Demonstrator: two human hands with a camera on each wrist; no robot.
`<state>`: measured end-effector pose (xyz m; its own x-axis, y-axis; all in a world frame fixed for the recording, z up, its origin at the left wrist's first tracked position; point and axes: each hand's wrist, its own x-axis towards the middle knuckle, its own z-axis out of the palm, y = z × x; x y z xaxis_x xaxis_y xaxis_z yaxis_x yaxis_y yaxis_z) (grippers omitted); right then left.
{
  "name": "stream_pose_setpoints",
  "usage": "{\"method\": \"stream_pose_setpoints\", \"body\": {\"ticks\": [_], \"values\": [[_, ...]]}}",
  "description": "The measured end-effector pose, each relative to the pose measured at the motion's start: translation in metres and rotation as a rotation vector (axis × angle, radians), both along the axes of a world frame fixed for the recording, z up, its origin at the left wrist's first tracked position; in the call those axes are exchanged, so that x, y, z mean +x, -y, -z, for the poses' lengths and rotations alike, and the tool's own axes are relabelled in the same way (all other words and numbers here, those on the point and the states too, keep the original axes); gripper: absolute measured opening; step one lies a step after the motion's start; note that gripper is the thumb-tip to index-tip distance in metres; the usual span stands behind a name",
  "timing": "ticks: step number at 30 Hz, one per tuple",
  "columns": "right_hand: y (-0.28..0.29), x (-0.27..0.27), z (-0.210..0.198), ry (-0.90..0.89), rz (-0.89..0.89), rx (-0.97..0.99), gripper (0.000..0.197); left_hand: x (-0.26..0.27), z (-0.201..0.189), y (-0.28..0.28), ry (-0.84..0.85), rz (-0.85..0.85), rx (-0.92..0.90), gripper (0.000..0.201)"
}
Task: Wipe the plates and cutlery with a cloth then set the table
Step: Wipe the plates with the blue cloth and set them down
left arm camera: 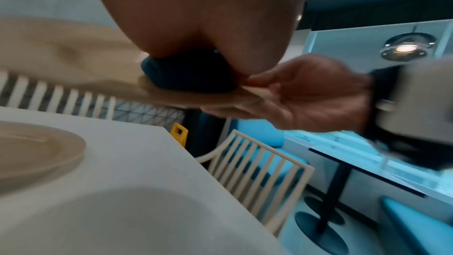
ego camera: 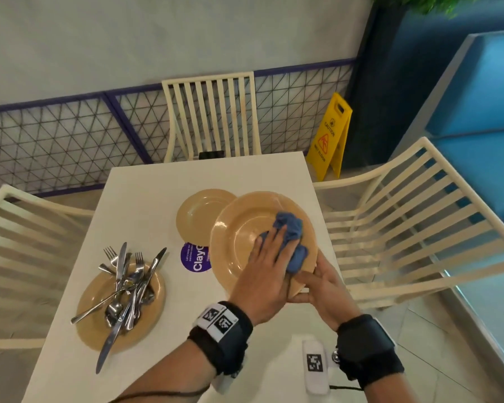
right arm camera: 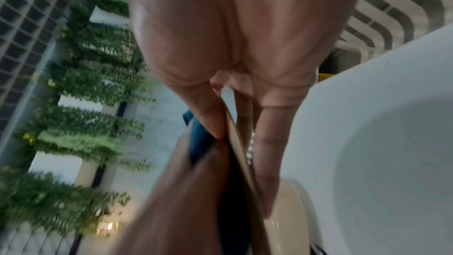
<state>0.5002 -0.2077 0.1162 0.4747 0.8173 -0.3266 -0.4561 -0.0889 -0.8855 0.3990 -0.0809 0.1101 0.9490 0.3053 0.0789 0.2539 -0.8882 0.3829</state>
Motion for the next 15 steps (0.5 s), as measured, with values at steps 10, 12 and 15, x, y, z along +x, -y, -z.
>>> {"method": "stream_pose_setpoints", "body": {"ticks": [10, 12, 15], "values": [[0.013, -0.001, -0.003, 0.031, -0.083, -0.052, 0.049, -0.029, 0.009, -0.058, 0.047, -0.201, -0.026, 0.064], [0.001, -0.001, -0.008, 0.04, -0.088, -0.017, 0.05, -0.004, -0.012, -0.03, 0.097, -0.166, -0.126, 0.063], [0.002, 0.017, -0.016, 0.048, -0.024, 0.014, 0.052, -0.016, -0.007, 0.009, 0.091, 0.038, -0.078, 0.06]]}}
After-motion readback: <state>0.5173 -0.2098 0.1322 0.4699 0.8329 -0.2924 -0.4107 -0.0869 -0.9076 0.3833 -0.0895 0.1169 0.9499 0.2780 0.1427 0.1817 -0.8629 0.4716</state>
